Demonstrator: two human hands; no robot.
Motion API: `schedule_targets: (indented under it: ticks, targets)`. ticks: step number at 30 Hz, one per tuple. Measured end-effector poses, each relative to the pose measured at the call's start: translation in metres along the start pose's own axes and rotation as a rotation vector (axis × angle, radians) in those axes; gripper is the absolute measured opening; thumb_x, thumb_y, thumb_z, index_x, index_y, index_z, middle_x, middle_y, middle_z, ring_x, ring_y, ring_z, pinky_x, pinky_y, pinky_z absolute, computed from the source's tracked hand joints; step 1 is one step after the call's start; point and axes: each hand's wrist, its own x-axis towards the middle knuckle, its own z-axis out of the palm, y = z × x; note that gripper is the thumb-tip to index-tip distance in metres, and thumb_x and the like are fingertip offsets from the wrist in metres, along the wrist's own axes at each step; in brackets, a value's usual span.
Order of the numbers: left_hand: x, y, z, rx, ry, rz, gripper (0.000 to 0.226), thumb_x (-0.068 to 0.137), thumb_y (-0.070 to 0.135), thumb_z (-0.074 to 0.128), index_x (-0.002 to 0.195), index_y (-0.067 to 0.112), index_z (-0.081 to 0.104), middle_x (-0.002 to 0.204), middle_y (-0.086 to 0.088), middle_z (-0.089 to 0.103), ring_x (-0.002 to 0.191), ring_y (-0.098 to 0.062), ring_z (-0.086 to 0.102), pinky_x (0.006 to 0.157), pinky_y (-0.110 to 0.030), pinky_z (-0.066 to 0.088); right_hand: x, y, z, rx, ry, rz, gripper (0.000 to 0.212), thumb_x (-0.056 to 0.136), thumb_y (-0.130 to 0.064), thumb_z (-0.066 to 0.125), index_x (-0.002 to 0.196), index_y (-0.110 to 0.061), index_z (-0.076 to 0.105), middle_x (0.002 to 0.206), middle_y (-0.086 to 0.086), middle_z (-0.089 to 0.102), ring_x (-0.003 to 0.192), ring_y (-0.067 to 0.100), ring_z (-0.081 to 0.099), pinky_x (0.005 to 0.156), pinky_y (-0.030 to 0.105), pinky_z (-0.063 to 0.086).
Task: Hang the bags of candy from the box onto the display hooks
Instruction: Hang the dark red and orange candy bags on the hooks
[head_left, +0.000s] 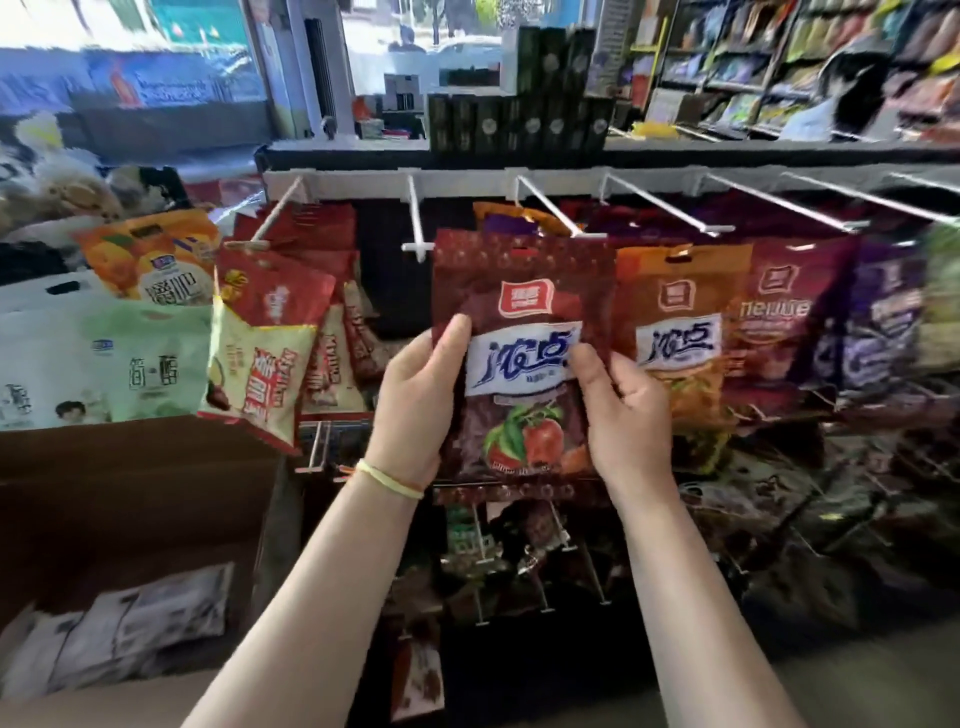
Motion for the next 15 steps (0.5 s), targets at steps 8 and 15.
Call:
schedule_targets:
  ticks: [8, 15]
  targets:
    - [0.014, -0.025, 0.046, 0.138, 0.073, -0.01, 0.036, 0.102, 0.033, 0.057, 0.099, 0.0, 0.071, 0.101, -0.019, 0.075, 0.102, -0.042, 0.069, 0.093, -0.061, 0.053, 0.031, 0.015, -0.031, -0.308, -0.069, -0.189, 0.059, 0.098, -0.037, 0.061, 0.152, -0.032, 0.038, 0.135, -0.008, 0.043, 0.119, -0.027, 0.032, 0.096, -0.005, 0.025]
    - [0.033, -0.033, 0.055, 0.206, 0.136, 0.01, 0.037, 0.099, 0.037, 0.058, 0.094, 0.003, 0.07, 0.098, -0.019, 0.075, 0.099, -0.043, 0.069, 0.091, -0.062, 0.053, 0.052, 0.014, -0.03, -0.446, -0.065, -0.148, 0.052, 0.098, -0.041, 0.06, 0.148, -0.038, 0.045, 0.117, 0.005, 0.039, 0.078, 0.0, 0.049, 0.073, -0.005, 0.036]
